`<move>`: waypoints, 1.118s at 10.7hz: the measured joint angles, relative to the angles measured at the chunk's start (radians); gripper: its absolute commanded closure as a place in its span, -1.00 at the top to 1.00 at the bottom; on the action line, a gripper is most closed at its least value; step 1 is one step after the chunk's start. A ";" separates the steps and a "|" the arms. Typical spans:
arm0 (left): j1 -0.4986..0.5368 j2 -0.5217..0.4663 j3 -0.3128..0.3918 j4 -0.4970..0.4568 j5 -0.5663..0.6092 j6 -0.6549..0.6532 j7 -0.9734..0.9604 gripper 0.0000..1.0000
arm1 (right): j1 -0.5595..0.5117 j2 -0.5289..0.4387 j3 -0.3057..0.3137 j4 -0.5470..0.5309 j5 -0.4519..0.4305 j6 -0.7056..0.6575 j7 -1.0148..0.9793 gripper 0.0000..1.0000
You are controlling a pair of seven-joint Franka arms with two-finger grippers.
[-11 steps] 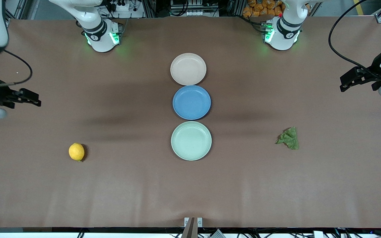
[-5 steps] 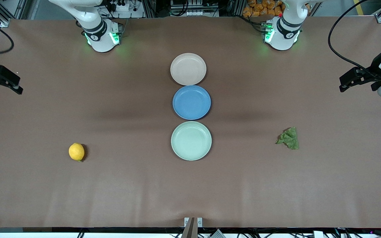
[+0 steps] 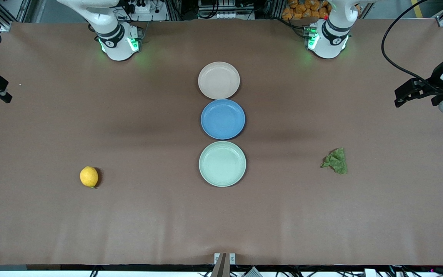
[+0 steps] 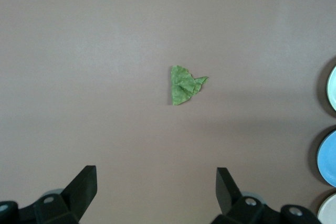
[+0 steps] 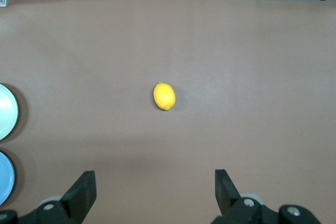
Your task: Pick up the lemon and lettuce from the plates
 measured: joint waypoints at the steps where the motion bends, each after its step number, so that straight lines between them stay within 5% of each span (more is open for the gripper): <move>1: 0.000 0.000 0.000 0.000 0.000 0.000 0.000 1.00 | 0.000 0.000 0.000 0.007 0.000 -0.001 0.015 1.00; 12: 0.000 0.000 -0.001 0.001 0.000 0.000 0.000 1.00 | 0.001 0.000 0.011 0.009 0.002 -0.099 0.113 1.00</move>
